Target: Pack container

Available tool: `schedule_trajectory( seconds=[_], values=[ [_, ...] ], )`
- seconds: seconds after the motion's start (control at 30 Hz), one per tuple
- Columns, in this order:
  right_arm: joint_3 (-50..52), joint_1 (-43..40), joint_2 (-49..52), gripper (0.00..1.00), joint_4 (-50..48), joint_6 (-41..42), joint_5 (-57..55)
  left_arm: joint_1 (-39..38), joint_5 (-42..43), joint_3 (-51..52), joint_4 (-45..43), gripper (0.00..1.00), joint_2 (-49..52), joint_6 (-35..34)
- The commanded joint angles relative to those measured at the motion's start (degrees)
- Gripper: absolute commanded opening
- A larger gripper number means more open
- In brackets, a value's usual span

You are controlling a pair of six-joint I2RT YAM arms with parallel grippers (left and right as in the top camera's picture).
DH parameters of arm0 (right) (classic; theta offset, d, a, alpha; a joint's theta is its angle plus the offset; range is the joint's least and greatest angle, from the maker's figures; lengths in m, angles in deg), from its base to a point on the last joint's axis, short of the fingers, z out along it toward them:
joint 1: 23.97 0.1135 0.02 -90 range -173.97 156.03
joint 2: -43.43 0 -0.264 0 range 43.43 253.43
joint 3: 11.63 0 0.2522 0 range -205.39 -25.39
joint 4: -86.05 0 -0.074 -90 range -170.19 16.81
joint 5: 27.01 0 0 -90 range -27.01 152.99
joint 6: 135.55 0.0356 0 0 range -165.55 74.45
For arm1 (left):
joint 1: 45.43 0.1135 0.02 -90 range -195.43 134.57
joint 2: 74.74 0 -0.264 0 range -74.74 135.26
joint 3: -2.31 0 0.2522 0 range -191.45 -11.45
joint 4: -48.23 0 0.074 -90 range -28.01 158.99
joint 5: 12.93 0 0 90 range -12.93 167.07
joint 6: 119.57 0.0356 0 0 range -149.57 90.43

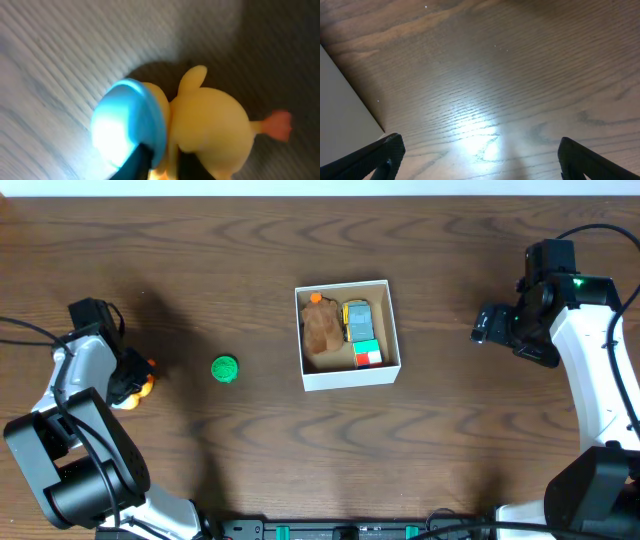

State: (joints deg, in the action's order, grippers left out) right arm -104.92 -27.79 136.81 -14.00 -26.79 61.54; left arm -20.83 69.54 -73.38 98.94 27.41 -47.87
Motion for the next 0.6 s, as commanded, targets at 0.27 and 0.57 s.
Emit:
schedule_trajectory(
  seconds=[0.27,0.57],
  values=[
    [0.3,-0.3,0.6,0.99,0.3,-0.9,0.0,0.1,0.6,0.2,-0.2,0.06,1.5,-0.2],
    [0.3,-0.3,0.6,0.99,0.3,-0.9,0.0,0.1,0.6,0.2,-0.2,0.09,1.5,-0.2]
  ],
)
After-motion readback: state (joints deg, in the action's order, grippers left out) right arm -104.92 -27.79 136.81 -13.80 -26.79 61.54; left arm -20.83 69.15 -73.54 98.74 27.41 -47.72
